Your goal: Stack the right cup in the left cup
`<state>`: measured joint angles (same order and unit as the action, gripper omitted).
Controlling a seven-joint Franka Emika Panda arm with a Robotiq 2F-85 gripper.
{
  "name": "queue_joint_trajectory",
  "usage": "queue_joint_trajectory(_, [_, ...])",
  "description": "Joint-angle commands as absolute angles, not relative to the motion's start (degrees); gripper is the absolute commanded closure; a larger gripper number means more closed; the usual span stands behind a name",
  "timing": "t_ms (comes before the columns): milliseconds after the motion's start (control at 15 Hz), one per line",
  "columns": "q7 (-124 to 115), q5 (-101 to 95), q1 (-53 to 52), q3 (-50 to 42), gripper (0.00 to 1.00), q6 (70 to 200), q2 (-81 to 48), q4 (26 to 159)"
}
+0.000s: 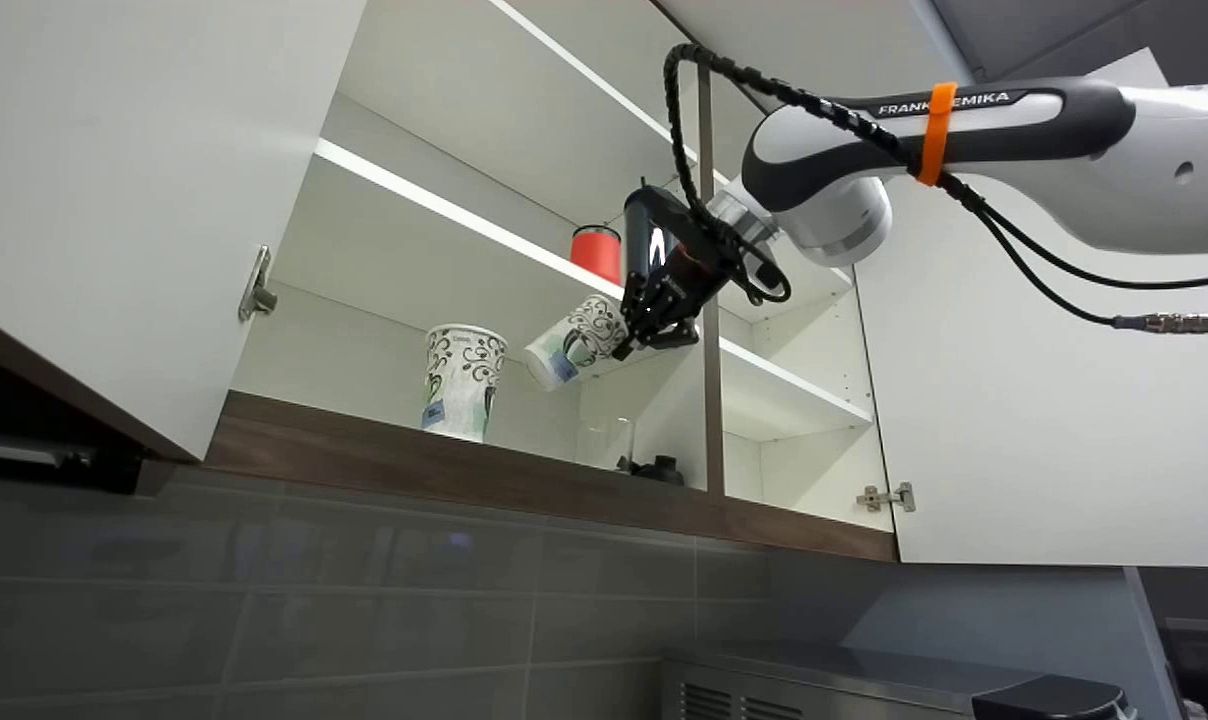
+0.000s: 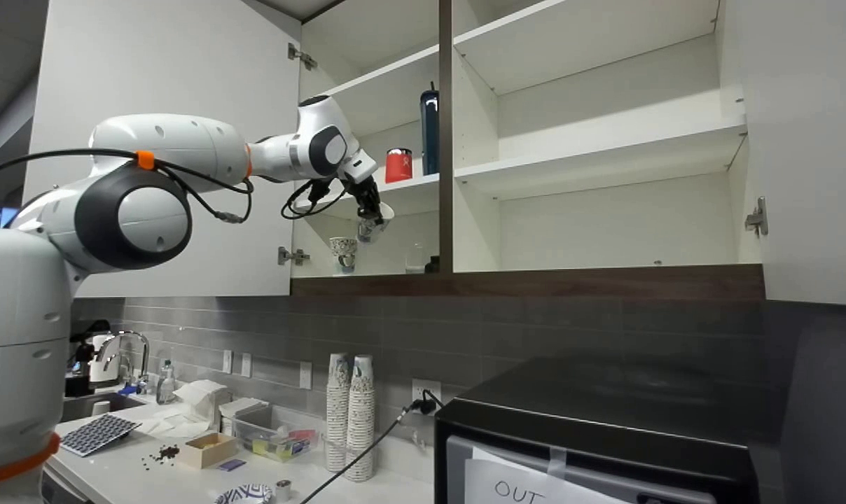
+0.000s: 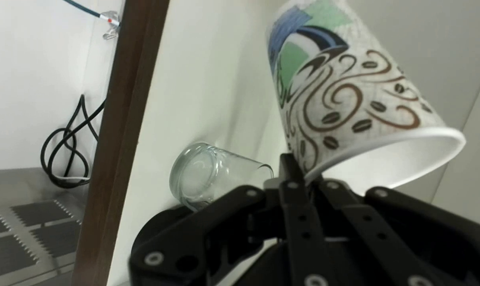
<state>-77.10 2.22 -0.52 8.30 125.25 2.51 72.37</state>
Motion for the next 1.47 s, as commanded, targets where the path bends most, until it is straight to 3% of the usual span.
queue_joint_trajectory(0, [-81.12,7.36,-0.19,7.59,0.99,129.82,3.15,74.12])
queue_joint_trajectory(800, [-80.18,22.54,-1.16,8.06,0.99,131.98,5.09,78.90])
queue_joint_trajectory(1400, [-79.64,19.46,-1.40,10.50,0.99,135.27,5.85,81.46])
